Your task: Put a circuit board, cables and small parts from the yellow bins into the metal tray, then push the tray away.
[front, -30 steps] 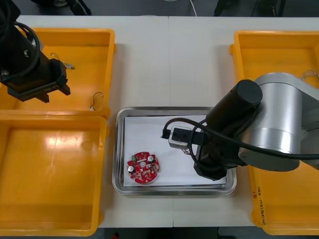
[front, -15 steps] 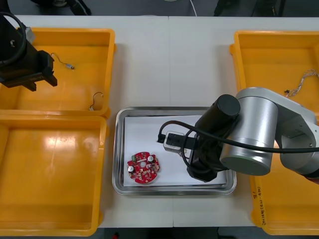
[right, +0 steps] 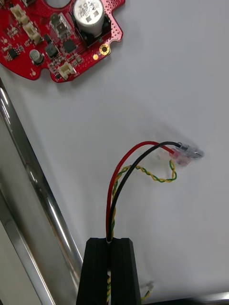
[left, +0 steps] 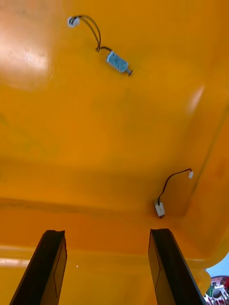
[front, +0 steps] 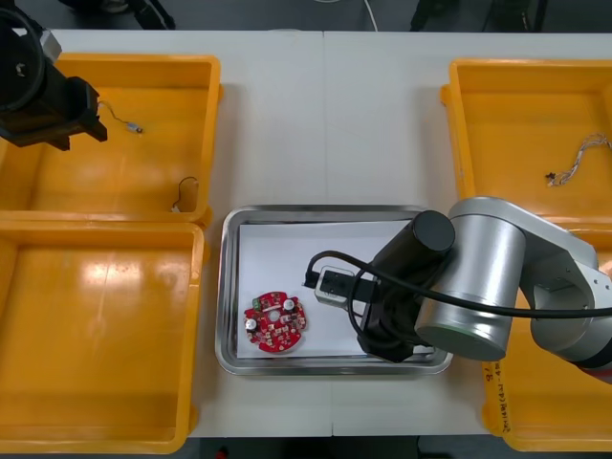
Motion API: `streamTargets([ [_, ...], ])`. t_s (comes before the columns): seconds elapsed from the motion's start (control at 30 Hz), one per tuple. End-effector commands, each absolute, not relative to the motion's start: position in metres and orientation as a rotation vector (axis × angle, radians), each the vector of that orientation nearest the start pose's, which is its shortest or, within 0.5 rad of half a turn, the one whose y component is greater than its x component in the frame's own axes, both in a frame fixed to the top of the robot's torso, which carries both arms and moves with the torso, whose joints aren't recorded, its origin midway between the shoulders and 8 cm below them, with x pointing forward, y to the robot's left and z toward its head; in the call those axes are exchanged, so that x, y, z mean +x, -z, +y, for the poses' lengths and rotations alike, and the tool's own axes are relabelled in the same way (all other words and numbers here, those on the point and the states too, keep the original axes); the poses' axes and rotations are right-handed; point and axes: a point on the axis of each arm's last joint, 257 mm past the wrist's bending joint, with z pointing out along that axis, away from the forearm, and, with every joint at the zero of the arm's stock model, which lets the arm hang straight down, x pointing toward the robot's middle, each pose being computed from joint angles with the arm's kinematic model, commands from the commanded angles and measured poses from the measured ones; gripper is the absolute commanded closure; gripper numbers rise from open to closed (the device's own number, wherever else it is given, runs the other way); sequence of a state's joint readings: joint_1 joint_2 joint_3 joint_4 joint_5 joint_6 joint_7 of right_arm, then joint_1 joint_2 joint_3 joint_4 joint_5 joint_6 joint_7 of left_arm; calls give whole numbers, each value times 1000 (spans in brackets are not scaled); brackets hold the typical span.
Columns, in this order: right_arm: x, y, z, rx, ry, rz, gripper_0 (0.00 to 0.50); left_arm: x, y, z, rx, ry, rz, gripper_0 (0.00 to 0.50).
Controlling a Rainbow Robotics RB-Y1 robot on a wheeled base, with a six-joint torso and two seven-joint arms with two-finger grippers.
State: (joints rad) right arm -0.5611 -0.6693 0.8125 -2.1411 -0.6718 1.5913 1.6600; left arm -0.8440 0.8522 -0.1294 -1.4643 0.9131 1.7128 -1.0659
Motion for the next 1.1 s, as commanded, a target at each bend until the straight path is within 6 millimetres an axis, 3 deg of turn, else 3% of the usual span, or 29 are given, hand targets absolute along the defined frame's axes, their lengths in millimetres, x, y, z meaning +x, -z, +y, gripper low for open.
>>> streamTargets([
  [0.03, 340, 297, -75, -1688, 58, 2189, 500, 560, 55, 332, -193, 138, 2530, 0],
  [0.7, 345, 305, -71, -1645, 99, 2161, 498, 619, 51, 329, -199, 75, 2323, 0],
  [0.77, 346, 305, -71, -1644, 101, 2157, 420, 626, 51, 325, -195, 84, 2301, 0],
  [0.83, 346, 305, -70, -1643, 101, 2156, 286, 631, 53, 326, -200, 76, 2286, 0],
  [0.87, 346, 305, -70, -1643, 100, 2156, 263, 632, 53, 325, -198, 72, 2283, 0],
  [0.93, 347, 304, -70, -1639, 101, 2156, 123, 638, 56, 324, -202, 76, 2268, 0],
  [0.97, 347, 304, -69, -1638, 100, 2155, 100, 638, 56, 324, -201, 72, 2265, 0],
  [1.0, 347, 304, -69, -1635, 98, 2158, 46, 641, 57, 325, -203, 70, 2261, 0],
  [1.1, 348, 301, -67, -1628, 93, 2155, 0, 646, 61, 325, -209, 78, 2247, 0],
])
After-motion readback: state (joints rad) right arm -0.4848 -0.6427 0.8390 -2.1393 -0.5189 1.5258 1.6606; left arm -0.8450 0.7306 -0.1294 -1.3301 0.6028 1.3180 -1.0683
